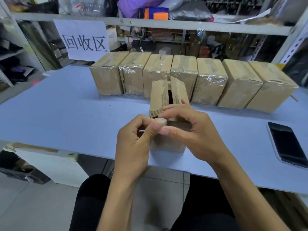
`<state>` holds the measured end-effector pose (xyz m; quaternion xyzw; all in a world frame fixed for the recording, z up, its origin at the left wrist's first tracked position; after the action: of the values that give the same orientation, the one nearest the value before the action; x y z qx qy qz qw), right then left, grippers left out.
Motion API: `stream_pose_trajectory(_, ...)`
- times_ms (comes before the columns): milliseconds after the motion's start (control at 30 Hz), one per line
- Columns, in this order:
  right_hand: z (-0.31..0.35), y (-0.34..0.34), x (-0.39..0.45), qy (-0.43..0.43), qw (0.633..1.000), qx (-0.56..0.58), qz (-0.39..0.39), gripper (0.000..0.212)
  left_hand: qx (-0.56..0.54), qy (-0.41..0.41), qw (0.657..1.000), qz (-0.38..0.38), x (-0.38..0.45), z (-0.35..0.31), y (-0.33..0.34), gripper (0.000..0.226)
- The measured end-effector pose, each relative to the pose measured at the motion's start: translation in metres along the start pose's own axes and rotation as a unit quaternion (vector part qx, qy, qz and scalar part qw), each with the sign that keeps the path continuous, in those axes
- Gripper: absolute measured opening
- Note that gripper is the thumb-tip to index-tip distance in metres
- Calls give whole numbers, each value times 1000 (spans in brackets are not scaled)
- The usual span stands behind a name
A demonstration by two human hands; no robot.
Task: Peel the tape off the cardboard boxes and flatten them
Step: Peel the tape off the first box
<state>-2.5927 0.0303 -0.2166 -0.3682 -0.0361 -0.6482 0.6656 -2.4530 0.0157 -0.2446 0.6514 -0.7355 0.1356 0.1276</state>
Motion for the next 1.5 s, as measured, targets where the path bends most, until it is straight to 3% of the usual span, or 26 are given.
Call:
stream_pose_trajectory(100, 5, -20, -2, 10, 994, 99, -38, 12, 4, 23, 999, 42, 2, -12, 18, 53)
stream_pose_trajectory(167, -3, -50, -5, 23, 974, 185, -131, 10, -15, 33, 999, 28, 5, -20, 19, 73)
stream_pose_trajectory(233, -31, -89, -14, 53, 945, 216, -240, 8, 29, 65, 997, -25, 13, -31, 8, 58)
stream_pose_trajectory(300, -69, -114, -19, 121, 946, 112, -279, 10, 144, 87, 985, -39, 26, -33, 11, 36)
stream_pose_trajectory(400, -138, -108, -29, 268, 938, -99, -196, 15, 298, 94, 949, 41, 40, -8, 44, 47)
stream_pose_trajectory(500, -184, -80, -37, 329, 916, -221, -56, 25, 315, 87, 943, 60, 37, 12, 61, 56)
stream_pose_trajectory(567, -196, -69, -41, 352, 897, -268, 22, 49, 307, 97, 946, 42, 34, 14, 60, 53)
stream_pose_trajectory(633, -194, -66, -47, 375, 896, -233, 53, 62, 295, 91, 951, 33, 34, 15, 58, 50)
stream_pose_trajectory(767, -179, -75, -54, 380, 899, -217, 34, 68, 247, 60, 967, 21, 30, 16, 52, 48)
stream_pose_trajectory(867, -148, -87, -46, 341, 917, -202, -55, 56, 205, 21, 979, 3, 20, 21, 44, 76)
stream_pose_trajectory(967, -110, -75, -36, 307, 942, -62, -124, 40, 208, -14, 977, 37, 12, 33, 45, 95)
stream_pose_trajectory(1067, -79, -31, -27, 279, 950, 80, -118, 26, 241, -41, 967, 76, 4, 40, 46, 96)
stream_pose_trajectory(1167, -63, -3, -29, 258, 950, 119, -129, 47, 247, -28, 968, 35, 1, 24, 24, 88)
stream_pose_trajectory(1233, -54, 14, -29, 248, 953, 140, -105, 49, 236, -14, 971, 23, -2, 11, 7, 86)
stream_pose_trajectory(1367, -31, 41, -22, 218, 970, 102, -31, 41, 202, -45, 977, -42, -9, 5, -40, 104)
stream_pose_trajectory(1500, -45, 55, -32, 247, 968, 36, -31, 47, 162, -89, 975, -123, -18, 20, -80, 72)
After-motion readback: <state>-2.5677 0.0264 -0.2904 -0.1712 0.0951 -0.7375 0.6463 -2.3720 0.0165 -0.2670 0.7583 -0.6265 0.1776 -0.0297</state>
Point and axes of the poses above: each hand's wrist, its own x-axis towards the middle knuckle, its own y-axis out of the palm, z = x × y, the point moved 10 cm from there along x, towards the middle knuckle, and after that the axes turned 1 degree about z, right-handed, at the moved point
